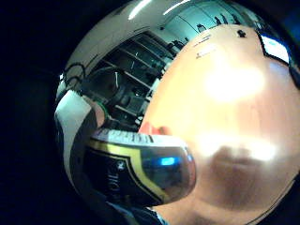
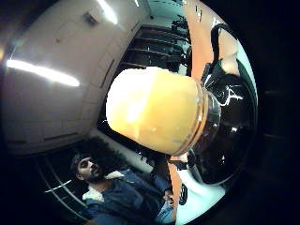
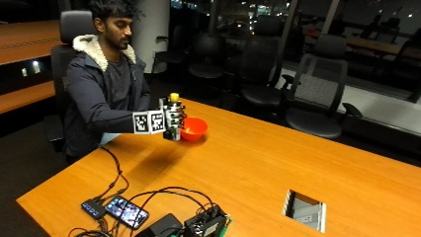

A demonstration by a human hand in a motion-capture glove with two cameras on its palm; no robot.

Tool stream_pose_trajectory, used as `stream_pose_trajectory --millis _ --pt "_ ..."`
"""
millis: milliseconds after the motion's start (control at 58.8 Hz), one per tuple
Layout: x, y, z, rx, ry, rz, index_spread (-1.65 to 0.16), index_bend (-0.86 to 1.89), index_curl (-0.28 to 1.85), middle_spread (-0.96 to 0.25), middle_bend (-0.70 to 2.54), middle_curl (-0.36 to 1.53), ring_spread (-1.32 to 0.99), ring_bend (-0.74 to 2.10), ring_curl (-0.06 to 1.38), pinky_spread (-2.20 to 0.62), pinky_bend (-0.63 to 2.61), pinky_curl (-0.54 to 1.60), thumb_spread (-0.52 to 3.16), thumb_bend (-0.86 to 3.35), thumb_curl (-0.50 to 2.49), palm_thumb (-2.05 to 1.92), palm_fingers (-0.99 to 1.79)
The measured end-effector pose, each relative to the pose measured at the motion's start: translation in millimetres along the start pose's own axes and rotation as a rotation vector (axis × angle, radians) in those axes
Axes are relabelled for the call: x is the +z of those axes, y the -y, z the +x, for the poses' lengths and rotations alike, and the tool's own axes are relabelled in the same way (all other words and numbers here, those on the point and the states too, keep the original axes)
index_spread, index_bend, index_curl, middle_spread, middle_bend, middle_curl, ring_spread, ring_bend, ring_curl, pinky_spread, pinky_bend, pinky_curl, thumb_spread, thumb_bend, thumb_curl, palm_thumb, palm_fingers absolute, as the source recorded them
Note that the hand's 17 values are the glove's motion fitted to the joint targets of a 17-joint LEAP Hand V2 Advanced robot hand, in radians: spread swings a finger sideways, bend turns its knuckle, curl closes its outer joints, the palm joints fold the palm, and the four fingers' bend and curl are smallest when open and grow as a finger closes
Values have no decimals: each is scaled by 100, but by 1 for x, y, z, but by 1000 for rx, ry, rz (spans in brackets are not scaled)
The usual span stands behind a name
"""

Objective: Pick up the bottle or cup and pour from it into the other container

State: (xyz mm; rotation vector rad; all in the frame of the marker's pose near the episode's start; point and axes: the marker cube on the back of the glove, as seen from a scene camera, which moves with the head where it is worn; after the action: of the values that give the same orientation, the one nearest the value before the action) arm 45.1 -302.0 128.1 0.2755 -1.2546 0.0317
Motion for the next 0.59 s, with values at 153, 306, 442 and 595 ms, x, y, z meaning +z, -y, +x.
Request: stream_pose_trajectory --millis 153,306,442,595 --pt "21 1 -46 -76 -283 -39 -29 17 40 -22 60 48 -20 71 43 -22 48 35 64 -4 51 89 135" --pt "72 -17 -77 -142 -667 -152 -29 16 40 -21 61 48 -21 72 43 -22 48 36 63 -4 52 89 135" --pt "74 -2 -81 -189 -923 -259 -29 16 40 -21 61 48 -21 72 43 -22 48 36 62 -4 53 88 134" --pt "104 -5 -75 -268 -1193 -358 -30 16 41 -22 60 48 -21 72 43 -22 48 36 61 -4 54 89 134"
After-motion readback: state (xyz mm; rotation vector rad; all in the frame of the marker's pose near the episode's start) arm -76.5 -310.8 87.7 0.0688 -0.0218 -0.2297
